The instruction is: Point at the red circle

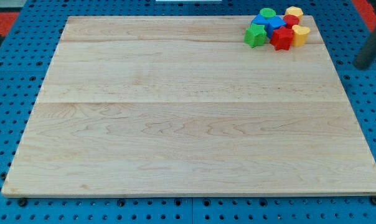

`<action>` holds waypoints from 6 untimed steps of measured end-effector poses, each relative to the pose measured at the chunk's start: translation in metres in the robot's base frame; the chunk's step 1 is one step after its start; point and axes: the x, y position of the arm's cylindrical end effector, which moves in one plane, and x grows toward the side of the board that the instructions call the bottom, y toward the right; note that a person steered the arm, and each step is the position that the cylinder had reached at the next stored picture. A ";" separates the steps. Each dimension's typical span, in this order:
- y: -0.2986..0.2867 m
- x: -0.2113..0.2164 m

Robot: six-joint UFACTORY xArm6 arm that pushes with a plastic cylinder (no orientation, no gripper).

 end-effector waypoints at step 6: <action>-0.093 -0.078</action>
